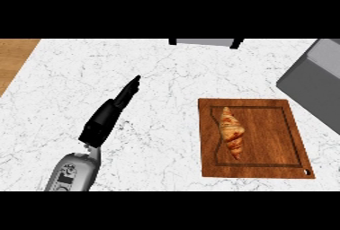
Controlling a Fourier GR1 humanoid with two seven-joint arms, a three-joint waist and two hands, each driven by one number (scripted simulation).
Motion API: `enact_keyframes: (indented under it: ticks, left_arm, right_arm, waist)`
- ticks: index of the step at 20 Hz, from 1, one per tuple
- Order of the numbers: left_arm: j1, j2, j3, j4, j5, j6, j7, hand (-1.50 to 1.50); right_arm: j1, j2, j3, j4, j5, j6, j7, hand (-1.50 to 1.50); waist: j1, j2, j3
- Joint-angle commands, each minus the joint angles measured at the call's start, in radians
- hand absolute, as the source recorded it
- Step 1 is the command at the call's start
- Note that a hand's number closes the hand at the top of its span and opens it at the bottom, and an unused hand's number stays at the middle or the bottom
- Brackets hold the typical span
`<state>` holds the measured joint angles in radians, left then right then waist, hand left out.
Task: Pick the squash from the cutting board and place it in the cardboard box
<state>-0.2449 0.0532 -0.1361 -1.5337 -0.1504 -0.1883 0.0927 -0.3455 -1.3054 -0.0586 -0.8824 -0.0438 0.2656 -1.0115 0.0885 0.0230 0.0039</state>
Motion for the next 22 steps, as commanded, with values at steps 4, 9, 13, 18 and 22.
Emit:
enact_keyframes:
  ticks: [4, 9, 13, 18, 22]
  left_arm:
    - [0.025, -0.009, -0.02, 0.027, -0.035, 0.019, -0.036, 0.0]
    - [0.001, -0.017, -0.019, -0.006, -0.021, 0.011, 0.004, 0.0]
    - [-0.009, -0.011, -0.005, 0.021, -0.015, 0.005, -0.008, 0.0]
    - [0.002, -0.005, 0.0, 0.014, -0.01, 0.0, -0.017, 0.0]
    - [-0.023, 0.002, 0.02, 0.031, -0.004, 0.0, -0.018, 0.0]
  right_arm:
    - [-0.183, 0.106, 0.111, 0.13, 0.152, 0.008, -0.142, 1.5]
    - [-0.252, 0.232, 0.208, 0.233, 0.24, -0.001, -0.068, 1.5]
    - [-0.302, 0.282, 0.276, 0.302, 0.277, 0.07, -0.019, -1.5]
    - [-0.346, 0.333, 0.263, 0.363, 0.229, 0.115, -0.054, -1.5]
    - [-0.37, 0.355, 0.176, 0.41, 0.072, 0.241, -0.031, -1.5]
  waist:
    - [-0.005, -0.001, -0.001]
    - [0.005, 0.001, 0.0]
    - [0.009, 0.006, 0.0]
    - [0.008, 0.005, 0.001]
    - [-0.014, 0.007, 0.003]
